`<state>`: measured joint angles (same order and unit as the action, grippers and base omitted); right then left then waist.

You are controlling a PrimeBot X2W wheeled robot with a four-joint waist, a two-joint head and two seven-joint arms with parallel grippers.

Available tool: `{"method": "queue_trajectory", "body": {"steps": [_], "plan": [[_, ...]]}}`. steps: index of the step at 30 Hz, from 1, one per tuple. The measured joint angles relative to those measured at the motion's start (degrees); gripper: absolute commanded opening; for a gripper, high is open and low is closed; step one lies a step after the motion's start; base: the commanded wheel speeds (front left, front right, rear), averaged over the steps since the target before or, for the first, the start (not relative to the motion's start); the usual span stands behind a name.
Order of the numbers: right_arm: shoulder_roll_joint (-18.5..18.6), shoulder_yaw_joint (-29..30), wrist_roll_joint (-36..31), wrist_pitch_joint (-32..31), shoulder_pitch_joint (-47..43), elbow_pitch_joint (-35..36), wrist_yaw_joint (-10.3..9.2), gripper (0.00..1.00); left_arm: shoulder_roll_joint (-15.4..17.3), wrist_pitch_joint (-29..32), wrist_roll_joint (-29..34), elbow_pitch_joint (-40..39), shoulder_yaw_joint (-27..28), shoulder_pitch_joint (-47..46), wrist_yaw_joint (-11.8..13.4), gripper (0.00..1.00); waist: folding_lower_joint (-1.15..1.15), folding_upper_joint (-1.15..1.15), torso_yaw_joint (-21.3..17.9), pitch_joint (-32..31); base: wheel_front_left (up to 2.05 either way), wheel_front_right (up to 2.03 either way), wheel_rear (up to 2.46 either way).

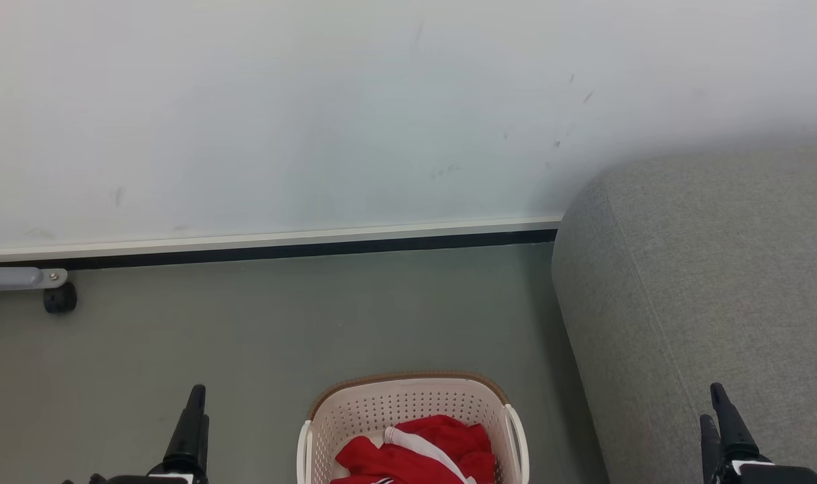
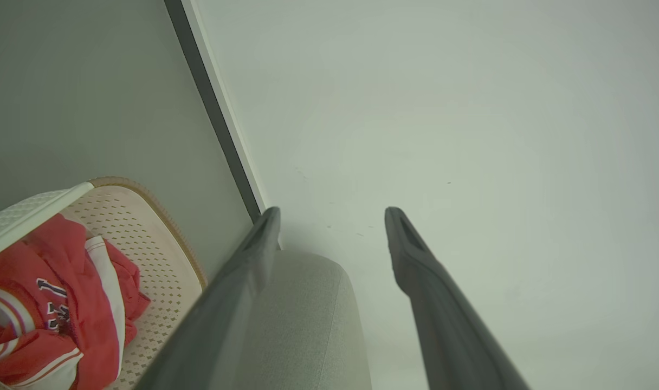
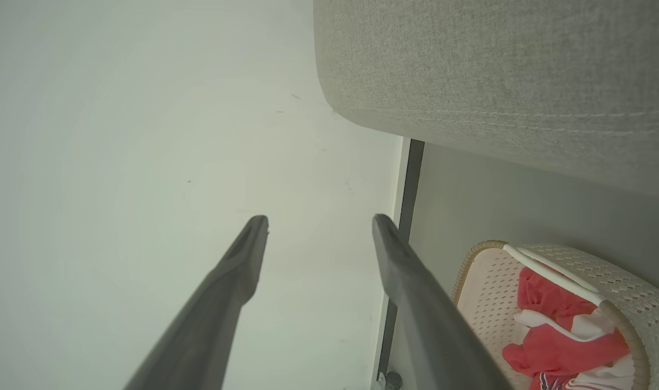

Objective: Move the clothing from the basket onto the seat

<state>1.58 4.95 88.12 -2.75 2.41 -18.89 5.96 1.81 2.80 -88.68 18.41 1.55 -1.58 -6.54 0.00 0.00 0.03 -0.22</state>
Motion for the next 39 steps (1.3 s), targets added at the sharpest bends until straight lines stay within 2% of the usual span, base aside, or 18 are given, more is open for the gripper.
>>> {"method": "queue_trajectory", "body": {"steps": [5,10,21,30,39], "plan": [[0.0,-0.7,-2.5,0.9,0.0,0.5,-0.82,1.00,0.0,-0.9,1.5,-0.6,-0.4,0.0,0.6,1.00,0.00,0.00,0.0,-0.1,0.00,0.00,0.00],[0.0,-2.0,-6.5,1.9,0.0,1.5,-2.01,1.00,0.0,-2.0,5.7,-1.6,-1.3,-0.3,1.7,1.00,0.00,0.00,0.1,-0.1,0.00,0.00,0.00],[0.5,-5.5,-17.5,4.0,0.0,3.2,-3.50,1.00,0.2,-4.0,18.3,-3.4,-4.4,-0.6,4.1,1.00,0.00,0.00,0.1,-0.3,0.00,0.00,0.00],[1.9,-9.2,-28.2,6.2,0.4,4.3,-5.02,1.00,1.8,-6.4,30.2,-4.5,-8.0,-0.9,5.6,1.00,0.00,0.00,0.2,-0.4,0.00,0.00,0.00],[2.7,-12.1,-36.1,8.0,0.6,4.6,-6.08,1.00,2.7,-8.0,38.9,-4.7,-10.1,-0.9,6.9,1.00,0.00,0.00,0.3,-0.6,0.00,0.00,0.00]]}}
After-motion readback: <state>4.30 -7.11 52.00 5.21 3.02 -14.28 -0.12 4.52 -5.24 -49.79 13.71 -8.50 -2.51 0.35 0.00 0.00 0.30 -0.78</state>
